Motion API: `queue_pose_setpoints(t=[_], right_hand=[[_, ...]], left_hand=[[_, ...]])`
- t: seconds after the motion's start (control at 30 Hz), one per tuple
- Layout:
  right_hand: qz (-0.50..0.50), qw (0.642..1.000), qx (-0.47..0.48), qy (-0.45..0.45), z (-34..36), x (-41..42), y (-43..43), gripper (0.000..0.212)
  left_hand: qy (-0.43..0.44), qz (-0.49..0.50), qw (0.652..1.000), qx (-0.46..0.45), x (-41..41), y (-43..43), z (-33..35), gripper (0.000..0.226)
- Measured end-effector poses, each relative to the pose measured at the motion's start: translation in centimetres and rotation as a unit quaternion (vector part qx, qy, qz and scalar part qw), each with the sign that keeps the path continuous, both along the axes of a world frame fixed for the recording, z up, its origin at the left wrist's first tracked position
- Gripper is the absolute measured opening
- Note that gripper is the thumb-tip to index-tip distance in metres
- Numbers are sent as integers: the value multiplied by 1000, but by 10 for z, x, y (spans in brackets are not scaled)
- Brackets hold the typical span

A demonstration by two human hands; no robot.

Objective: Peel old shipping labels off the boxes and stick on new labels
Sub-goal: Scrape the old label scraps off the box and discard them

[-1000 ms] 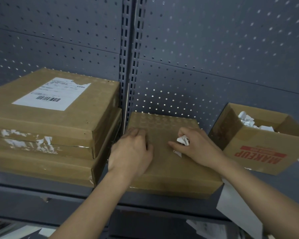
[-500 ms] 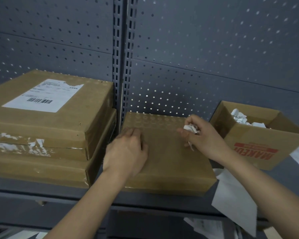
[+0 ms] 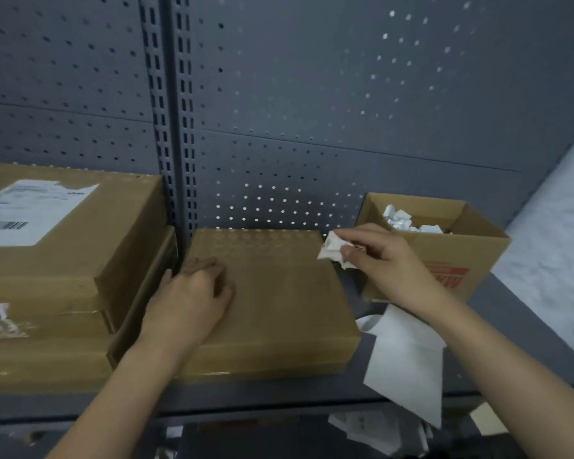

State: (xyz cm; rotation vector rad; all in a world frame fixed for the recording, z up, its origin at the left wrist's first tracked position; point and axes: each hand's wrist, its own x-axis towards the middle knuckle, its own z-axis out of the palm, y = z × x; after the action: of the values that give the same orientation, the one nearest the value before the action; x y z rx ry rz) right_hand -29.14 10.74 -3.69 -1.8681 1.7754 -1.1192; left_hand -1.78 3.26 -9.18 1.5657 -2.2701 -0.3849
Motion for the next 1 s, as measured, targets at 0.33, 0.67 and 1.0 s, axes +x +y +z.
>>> queue_pose_setpoints(t=[0.33, 0.67, 1.0], right_hand=[[-188, 975, -115, 39, 35, -97, 26, 42], [-246, 960, -129, 24, 37, -171, 15, 4], [-183, 970, -39, 154, 27, -195, -10, 13]], left_hand=[[44, -36, 998, -33, -68, 23, 20, 23], [-6, -221, 974, -43, -216, 67, 3, 25], [-37, -134, 982, 130, -271, 63, -10, 41]])
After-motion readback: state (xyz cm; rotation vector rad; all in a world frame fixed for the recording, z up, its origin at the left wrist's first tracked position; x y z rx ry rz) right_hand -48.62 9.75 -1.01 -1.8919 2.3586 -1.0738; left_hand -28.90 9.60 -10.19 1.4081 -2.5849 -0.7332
